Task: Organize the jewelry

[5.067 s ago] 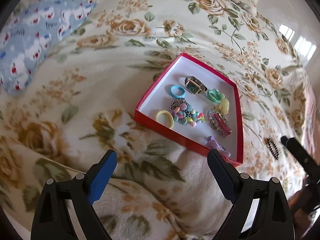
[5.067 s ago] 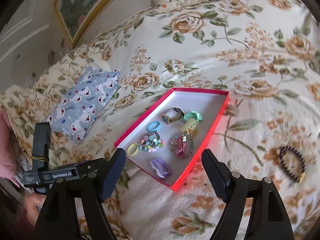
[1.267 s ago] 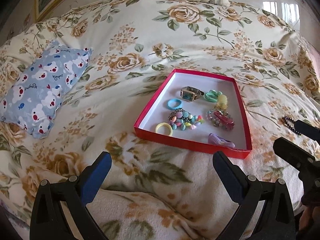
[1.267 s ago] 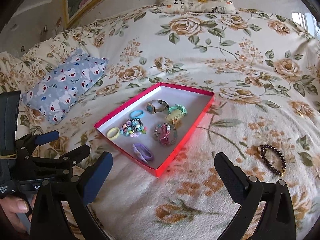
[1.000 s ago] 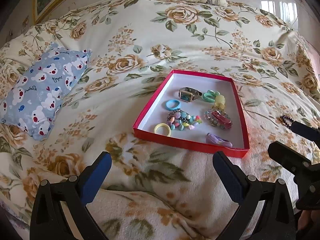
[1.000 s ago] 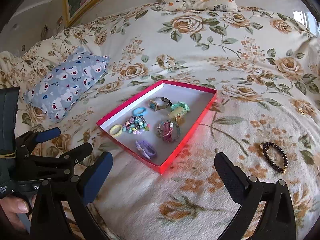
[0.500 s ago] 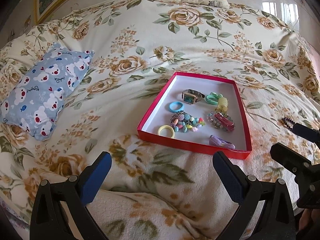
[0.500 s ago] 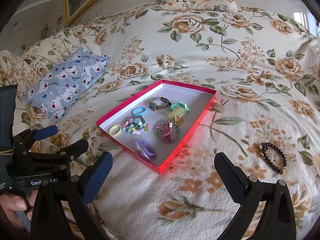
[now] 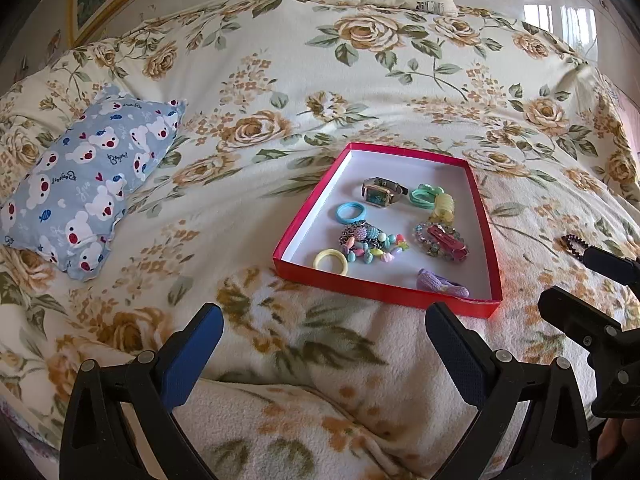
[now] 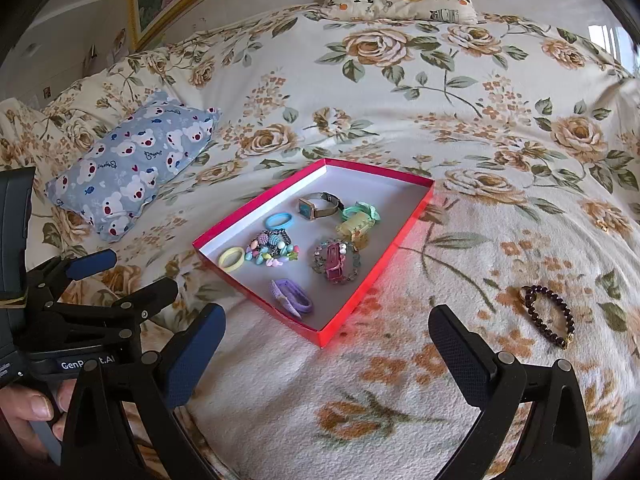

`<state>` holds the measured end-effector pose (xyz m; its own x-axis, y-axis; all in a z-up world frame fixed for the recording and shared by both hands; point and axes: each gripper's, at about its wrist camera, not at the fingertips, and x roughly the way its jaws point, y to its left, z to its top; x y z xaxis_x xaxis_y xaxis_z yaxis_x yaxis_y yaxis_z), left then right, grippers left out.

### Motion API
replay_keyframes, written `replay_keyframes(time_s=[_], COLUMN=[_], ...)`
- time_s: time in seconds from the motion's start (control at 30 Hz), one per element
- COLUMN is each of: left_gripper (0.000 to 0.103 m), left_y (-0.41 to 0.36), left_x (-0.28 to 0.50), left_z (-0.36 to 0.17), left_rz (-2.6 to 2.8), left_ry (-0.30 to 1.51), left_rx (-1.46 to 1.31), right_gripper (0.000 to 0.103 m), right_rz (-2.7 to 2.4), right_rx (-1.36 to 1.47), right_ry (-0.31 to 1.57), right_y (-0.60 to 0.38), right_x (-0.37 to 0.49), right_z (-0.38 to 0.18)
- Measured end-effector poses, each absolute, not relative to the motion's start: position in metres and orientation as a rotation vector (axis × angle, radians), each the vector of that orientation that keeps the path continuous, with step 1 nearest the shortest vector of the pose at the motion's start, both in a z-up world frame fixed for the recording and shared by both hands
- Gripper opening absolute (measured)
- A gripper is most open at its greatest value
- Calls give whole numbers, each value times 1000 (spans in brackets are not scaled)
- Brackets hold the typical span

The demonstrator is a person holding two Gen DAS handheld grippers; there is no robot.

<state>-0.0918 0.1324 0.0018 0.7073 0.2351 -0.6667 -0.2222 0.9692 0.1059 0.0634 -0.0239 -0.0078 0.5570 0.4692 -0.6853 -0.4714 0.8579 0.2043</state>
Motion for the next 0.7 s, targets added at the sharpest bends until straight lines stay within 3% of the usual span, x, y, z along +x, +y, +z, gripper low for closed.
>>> replay_keyframes(time_s=[0.7], left_gripper=[102], left_y=[129], left_x=[-88], left_z=[-3], left_rz=[253], left_ry=[753], left_rx=[20], right_gripper=[102], right_rz=[568], right_rx=[-8], right_ry=[811], right_y=[-20], right_x=[63], right_z=[-6])
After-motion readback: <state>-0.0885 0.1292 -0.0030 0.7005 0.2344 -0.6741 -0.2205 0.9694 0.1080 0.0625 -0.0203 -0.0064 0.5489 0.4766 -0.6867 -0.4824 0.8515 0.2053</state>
